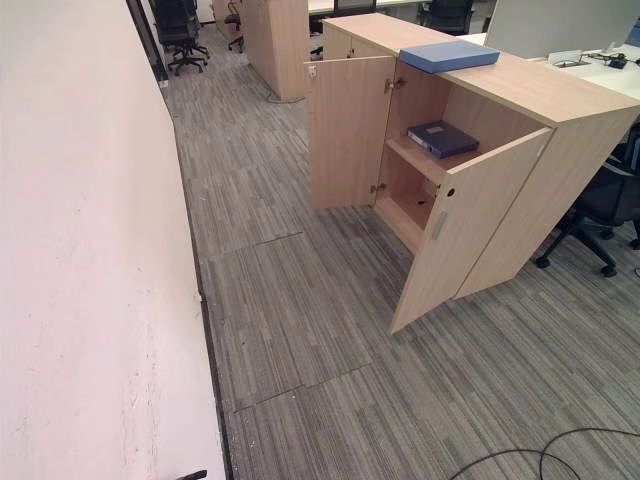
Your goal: Put the empty folder in the office cabinet
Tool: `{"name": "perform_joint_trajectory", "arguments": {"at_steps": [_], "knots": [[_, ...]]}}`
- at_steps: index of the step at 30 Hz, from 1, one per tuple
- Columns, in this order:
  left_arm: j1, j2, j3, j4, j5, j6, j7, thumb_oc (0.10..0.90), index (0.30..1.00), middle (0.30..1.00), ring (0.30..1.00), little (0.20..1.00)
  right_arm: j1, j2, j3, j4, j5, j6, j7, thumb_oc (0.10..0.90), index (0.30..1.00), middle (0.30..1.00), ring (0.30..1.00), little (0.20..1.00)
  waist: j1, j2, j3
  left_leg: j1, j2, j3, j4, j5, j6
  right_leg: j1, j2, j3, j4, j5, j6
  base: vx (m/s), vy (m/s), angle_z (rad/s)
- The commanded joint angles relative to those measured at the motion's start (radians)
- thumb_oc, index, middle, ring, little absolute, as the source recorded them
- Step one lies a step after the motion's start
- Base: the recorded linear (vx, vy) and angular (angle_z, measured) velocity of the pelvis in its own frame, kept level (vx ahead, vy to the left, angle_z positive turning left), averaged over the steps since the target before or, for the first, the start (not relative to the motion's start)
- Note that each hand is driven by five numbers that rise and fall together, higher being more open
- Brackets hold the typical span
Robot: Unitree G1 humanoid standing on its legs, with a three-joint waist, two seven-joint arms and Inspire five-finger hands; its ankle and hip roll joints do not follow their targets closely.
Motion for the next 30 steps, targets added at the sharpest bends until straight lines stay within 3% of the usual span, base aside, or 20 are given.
{"name": "perform_joint_trajectory", "arguments": {"at_steps": [1, 5, 21, 30], "knots": [[-0.031, 0.020, -0.014, 0.057, 0.018, -0.022, 0.048, 0.800, 0.900, 0.900, 0.900, 0.900, -0.049, -0.004, -0.023, 0.048, 0.036, -0.027, -0.002, 0.800, 0.900, 0.900, 0.900, 0.900, 0.020, -0.016, -0.007, 0.044, 0.014, 0.011, -0.004, -0.112, -0.060, -0.020, -0.062, -0.011, 0.001, -0.008, 0.121, 0.00, 0.000, 0.00], [-0.024, 0.010, 0.000, 0.056, -0.030, -0.024, 0.021, 0.800, 0.900, 0.900, 0.900, 0.900, -0.046, -0.001, -0.024, 0.052, 0.039, -0.027, 0.002, 0.800, 0.900, 0.900, 0.900, 0.900, 0.022, -0.018, -0.006, 0.046, 0.015, 0.007, -0.004, -0.112, -0.061, -0.018, -0.061, -0.016, 0.001, -0.009, 0.120, 0.00, 0.000, 0.00], [-0.027, 0.013, -0.029, 0.105, 0.015, 0.006, -0.060, 0.800, 0.900, 0.900, 0.900, 0.900, -0.050, -0.021, -0.006, 0.060, -0.023, -0.002, 0.037, 0.800, 0.900, 0.900, 0.900, 0.900, 0.011, -0.014, -0.014, 0.056, 0.021, 0.012, -0.004, -0.119, -0.063, -0.012, -0.057, -0.010, 0.001, -0.013, 0.118, 0.00, 0.000, 0.00], [-0.030, 0.023, -0.038, 0.110, 0.037, 0.015, -0.083, 0.800, 0.900, 0.900, 0.900, 0.900, -0.063, -0.037, 0.047, 0.066, -0.146, 0.015, 0.053, 0.800, 0.900, 0.900, 0.900, 0.900, 0.013, -0.017, -0.011, 0.061, 0.024, 0.007, -0.004, -0.119, -0.065, -0.005, -0.054, -0.014, 0.001, -0.019, 0.114, 0.00, -0.010, 0.00]]}}
